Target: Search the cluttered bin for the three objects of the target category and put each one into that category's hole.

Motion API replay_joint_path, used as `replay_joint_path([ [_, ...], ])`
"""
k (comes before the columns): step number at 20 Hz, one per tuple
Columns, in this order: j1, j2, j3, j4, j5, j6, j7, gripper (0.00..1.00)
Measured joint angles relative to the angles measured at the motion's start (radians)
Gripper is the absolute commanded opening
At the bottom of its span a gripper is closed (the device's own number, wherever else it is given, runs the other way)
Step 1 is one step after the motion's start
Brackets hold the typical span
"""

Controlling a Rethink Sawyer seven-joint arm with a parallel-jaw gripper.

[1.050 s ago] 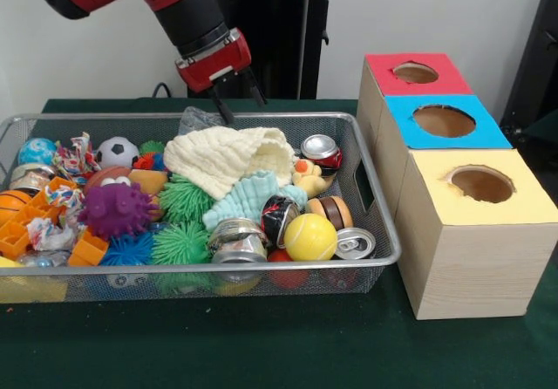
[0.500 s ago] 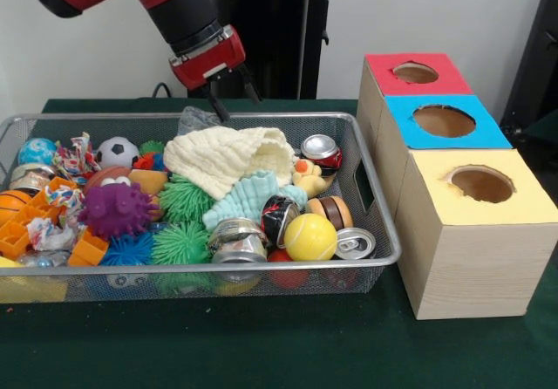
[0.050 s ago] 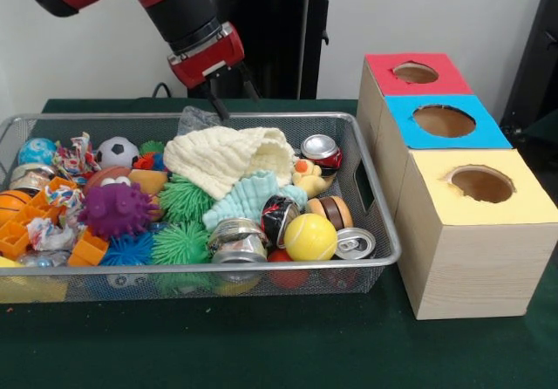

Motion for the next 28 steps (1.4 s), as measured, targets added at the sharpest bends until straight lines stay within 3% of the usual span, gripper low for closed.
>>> replay_joint_path([
  [6,-0.016,0.000,0.025,-0.011,0.000,0.020,-0.040,1.00],
  [12,-0.018,0.001,0.057,-0.029,0.000,0.057,-0.144,1.00],
  [17,-0.018,0.019,0.099,-0.066,-0.042,0.107,-0.380,1.00],
  [24,-0.018,0.042,0.111,-0.073,-0.089,0.107,-0.636,1.00],
  [28,-0.019,0.057,0.111,-0.075,-0.104,0.107,-0.736,1.00],
])
